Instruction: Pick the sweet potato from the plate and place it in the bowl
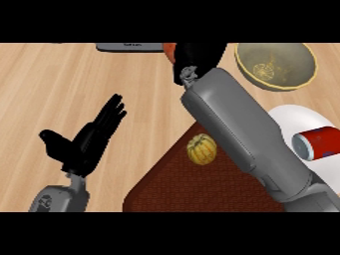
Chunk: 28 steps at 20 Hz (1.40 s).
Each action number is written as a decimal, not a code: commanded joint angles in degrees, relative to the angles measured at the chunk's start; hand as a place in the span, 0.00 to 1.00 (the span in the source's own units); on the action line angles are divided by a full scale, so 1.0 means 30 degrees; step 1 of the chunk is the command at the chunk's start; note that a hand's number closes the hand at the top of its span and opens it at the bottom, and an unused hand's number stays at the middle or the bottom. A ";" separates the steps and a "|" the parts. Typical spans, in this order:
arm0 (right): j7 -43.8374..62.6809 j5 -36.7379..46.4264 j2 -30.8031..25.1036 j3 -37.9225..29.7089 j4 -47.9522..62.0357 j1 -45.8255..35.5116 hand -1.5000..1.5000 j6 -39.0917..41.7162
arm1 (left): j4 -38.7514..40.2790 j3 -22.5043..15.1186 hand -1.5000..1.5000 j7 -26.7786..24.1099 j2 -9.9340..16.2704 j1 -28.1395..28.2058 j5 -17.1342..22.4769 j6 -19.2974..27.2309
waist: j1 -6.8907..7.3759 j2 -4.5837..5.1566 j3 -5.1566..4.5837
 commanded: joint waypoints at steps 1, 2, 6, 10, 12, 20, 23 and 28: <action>0.3683 0.1087 0.0016 -0.0415 -0.1010 -0.1343 1.00 0.1875 | -0.1690 0.0246 0.50 0.1741 0.0218 0.0175 0.0420 0.0402 | -0.0121 -0.0091 0.0022; 0.3605 0.1210 -0.0052 -0.0990 -0.0317 -0.2233 1.00 0.1929 | -0.0634 0.0581 0.50 0.0506 0.0591 -0.0048 0.0563 -0.0504 | -0.0082 0.0016 0.0005; 0.2774 0.2137 -0.0504 -0.1551 -0.0509 -0.1322 1.00 0.1221 | -0.1840 -0.0262 0.50 0.0557 0.0037 0.1049 -0.0077 0.0067 | -0.0027 0.0029 0.0019; 0.1761 0.2252 -0.1552 -0.3320 -0.0476 -0.2564 1.00 0.1259 | -0.0375 0.0490 0.50 0.0238 0.0253 0.0098 0.0377 -0.0496 | -0.0076 0.0112 0.0010; 0.1687 0.3041 -0.1650 -0.3213 -0.0329 -0.2058 1.00 0.0951 | 0.0039 0.0080 0.50 -0.0725 -0.0105 0.0797 -0.0329 -0.0245 | -0.0070 0.0117 0.0009; -0.1916 0.2995 -0.3857 -0.5791 0.1389 -0.0736 1.00 -0.1983 | -0.1093 0.0056 0.50 0.0596 -0.0244 0.0467 -0.0176 0.0008 | 0.0065 0.0157 0.0021; -0.4133 0.2643 -0.5354 -0.7018 0.3660 -0.1226 1.00 -0.3154 | -0.0319 -0.0053 0.50 -0.0614 -0.0185 0.0873 -0.0466 -0.0497 | 0.0192 0.0248 0.0018; -0.6138 0.3098 -0.6089 -0.7458 0.7234 -0.0706 1.00 -0.5236 | -0.0340 0.0222 0.50 0.0543 -0.0176 -0.0480 -0.0369 -0.0323 | 0.0358 0.0333 0.0024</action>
